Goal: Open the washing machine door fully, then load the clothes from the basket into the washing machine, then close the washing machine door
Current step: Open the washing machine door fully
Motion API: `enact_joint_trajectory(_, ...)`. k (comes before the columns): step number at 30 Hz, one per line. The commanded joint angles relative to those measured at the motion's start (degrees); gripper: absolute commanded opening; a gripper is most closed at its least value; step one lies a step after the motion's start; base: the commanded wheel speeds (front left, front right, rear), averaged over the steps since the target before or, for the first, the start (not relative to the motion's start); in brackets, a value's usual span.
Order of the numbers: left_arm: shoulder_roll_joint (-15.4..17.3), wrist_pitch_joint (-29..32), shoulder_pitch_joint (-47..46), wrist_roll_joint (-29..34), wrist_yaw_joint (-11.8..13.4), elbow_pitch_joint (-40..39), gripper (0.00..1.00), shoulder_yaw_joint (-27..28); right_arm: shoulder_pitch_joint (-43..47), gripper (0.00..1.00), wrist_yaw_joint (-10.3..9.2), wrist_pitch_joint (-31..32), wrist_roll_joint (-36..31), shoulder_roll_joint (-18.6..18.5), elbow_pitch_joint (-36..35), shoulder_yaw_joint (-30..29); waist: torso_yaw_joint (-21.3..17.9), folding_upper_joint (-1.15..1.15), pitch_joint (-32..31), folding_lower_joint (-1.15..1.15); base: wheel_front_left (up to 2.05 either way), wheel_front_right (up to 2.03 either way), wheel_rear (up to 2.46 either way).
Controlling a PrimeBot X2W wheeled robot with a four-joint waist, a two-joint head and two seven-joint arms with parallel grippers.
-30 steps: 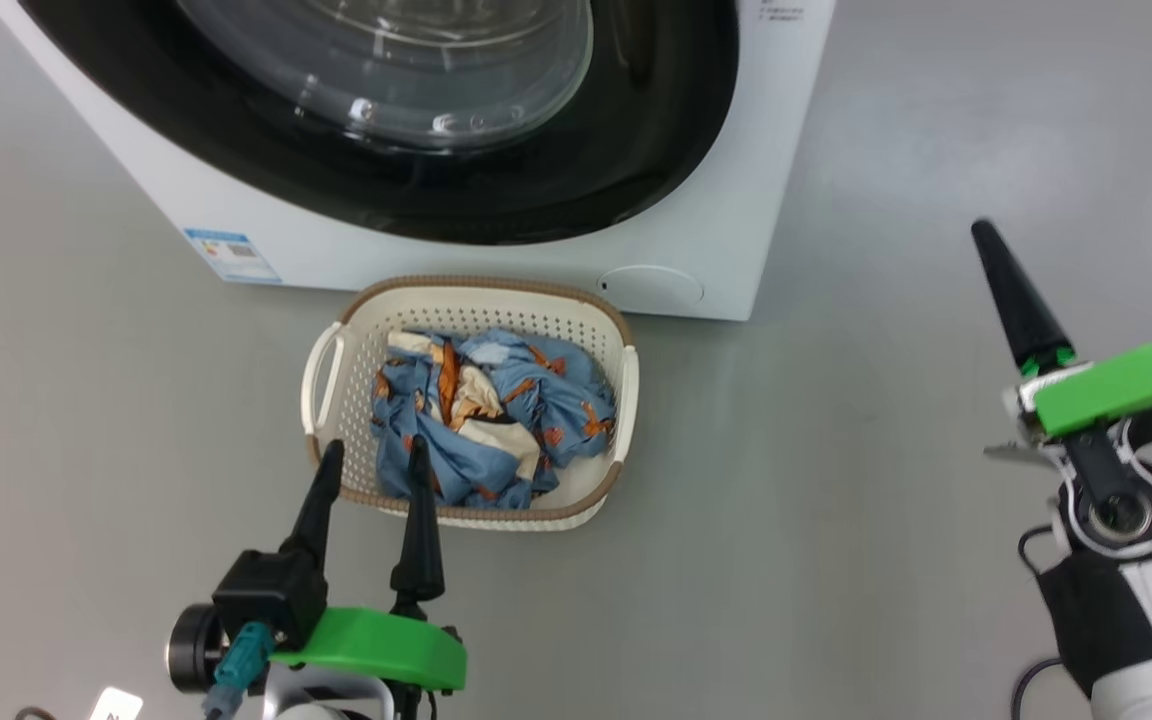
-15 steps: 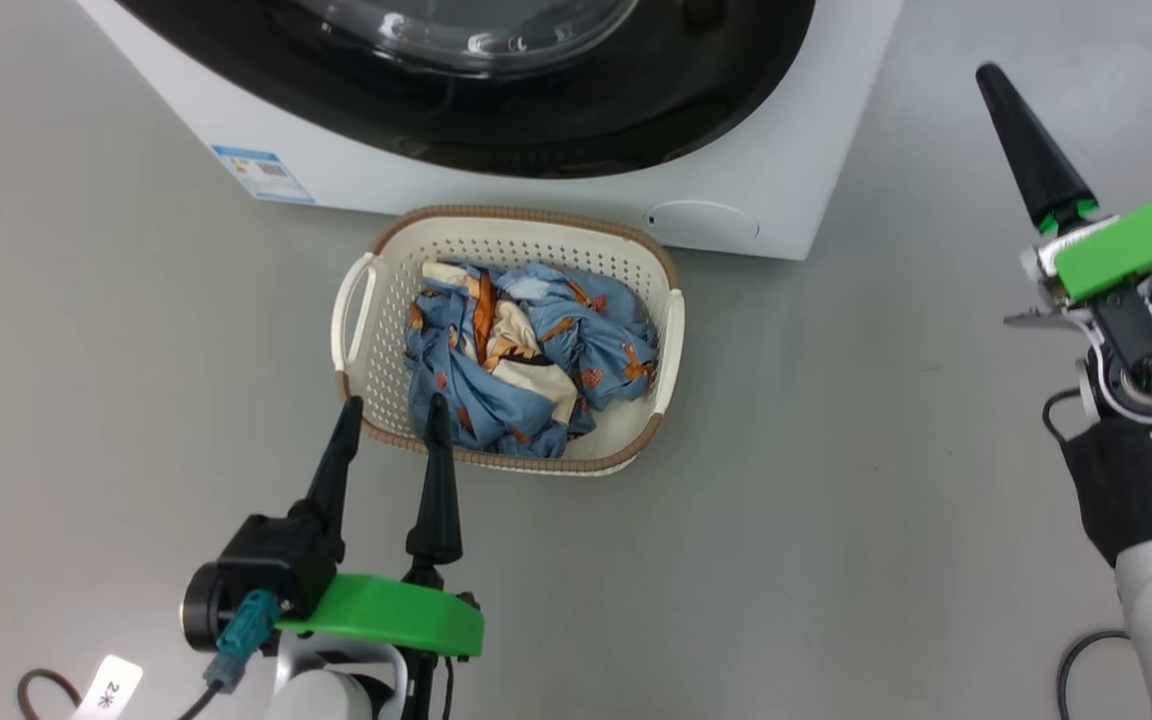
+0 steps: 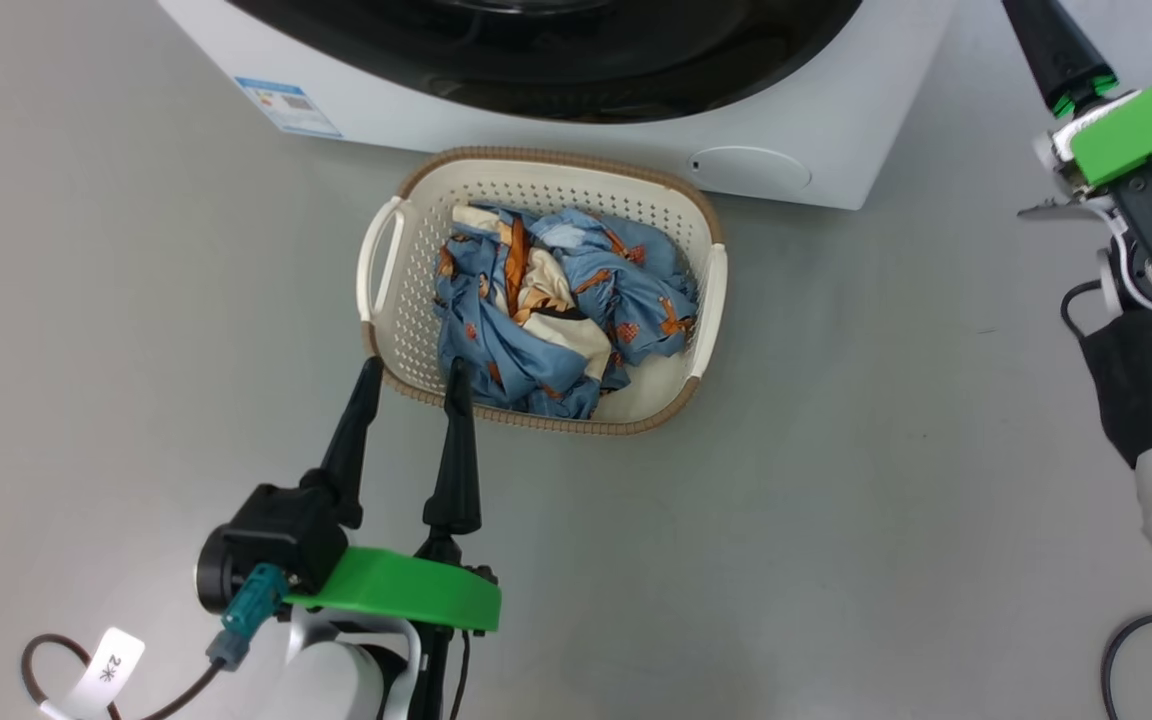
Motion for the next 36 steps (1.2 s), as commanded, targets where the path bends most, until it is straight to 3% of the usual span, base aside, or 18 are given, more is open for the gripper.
enact_joint_trajectory(1, 0.7, -0.4, -1.2, -0.4, 0.3, -1.6, 1.0, 1.5, -1.2, 0.0, 0.1, 0.4, -0.3, 0.4, -1.2, 1.0, 0.7, -0.01, 0.7, 0.0, 0.0, 0.0, 0.0)
enact_joint_trajectory(24, 0.7, -0.4, -1.8, -3.1, 1.7, -3.2, 1.0, -0.9, -15.7, 0.0, 0.1, 1.5, -0.7, -1.7, 9.0, 3.6, 5.2, -0.01, 4.4, 0.0, 0.0, 0.0, 0.0)
enact_joint_trajectory(36, 0.7, -0.4, -1.4, -3.8, 1.9, -3.5, 1.0, -1.7, -20.3, 0.0, 0.1, 3.9, 2.2, -1.9, 14.5, 3.6, 6.8, -0.01, 4.8, 0.0, 0.0, 0.0, 0.0)
